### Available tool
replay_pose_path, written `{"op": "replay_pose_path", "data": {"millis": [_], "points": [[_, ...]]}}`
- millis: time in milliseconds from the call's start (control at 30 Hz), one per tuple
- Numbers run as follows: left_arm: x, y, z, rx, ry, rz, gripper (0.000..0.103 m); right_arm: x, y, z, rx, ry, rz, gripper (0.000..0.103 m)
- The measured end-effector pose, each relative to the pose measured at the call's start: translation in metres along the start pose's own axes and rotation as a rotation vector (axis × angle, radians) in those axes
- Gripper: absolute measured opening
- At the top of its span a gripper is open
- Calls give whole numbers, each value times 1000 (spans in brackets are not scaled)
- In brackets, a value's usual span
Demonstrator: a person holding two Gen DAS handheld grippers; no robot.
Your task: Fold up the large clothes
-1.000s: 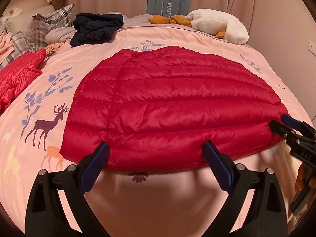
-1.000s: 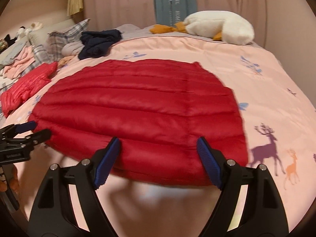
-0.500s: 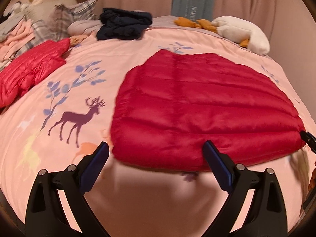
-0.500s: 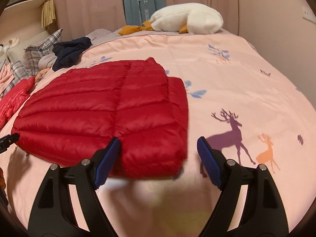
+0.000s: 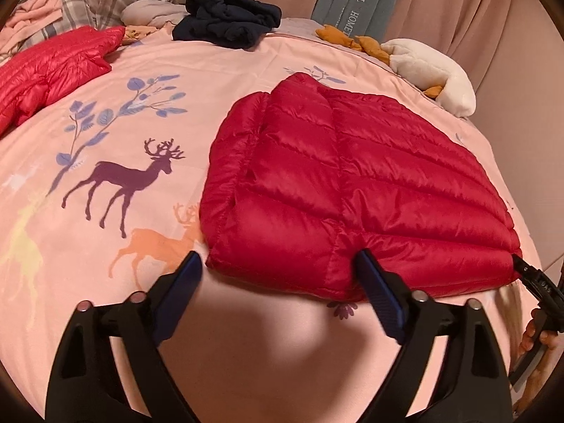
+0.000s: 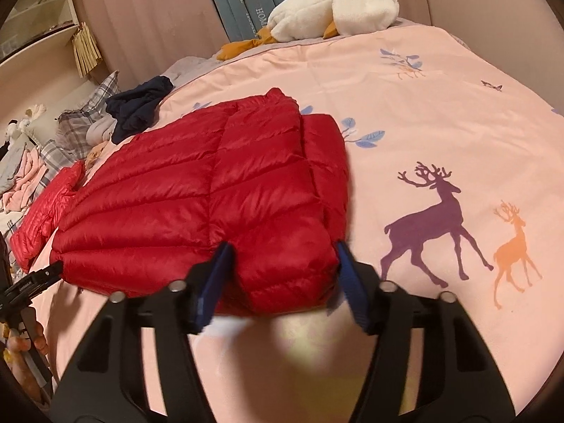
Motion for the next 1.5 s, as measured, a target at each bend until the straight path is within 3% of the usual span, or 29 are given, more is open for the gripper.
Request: {"op": "replay_pose_path", "data": {"millis": [100,267,433,633,833,1000,1167,1333,1500], "points": [[-1,6,0,27,7,-8,73,-5,-1,-3,-11,23,13,35],[-5,6,-9,28,25,-13,57,-13,-6,-16,-3,60,-5,18],[-12,9,-22,50,43,-22,51,-20,-10,-28,-1,87,-13,15],[3,2,-9,31,0,-35,52,-10,-7,-16,-7,27,17,15],[-4,0,-11,21,-1,-29,55,-20,-6,-27,-4,34,34,24],[-22,6,-15,63,44,-78,60,-39,-6,-36,6,119,48,43],[-41,24,-26,113,117,-79,75,-51,-29,-41,-46,149,0,53],[-36,51,-28,178,120,-57,75,-40,-61,-32,-122,122,-27,58],[-7,66,-16,234,54,-70,75,-8,-70,-11,-169,12,16,60]]}}
Point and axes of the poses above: each gripper's, at about its wrist camera, not at the fingertips, and x roughly the way its jaws point, y to its right, z to its underside, the point moved 8 cm from there along x, roughly the way its jaws point, and after that the axes turned 6 degrees about z, right-handed, at the moved point
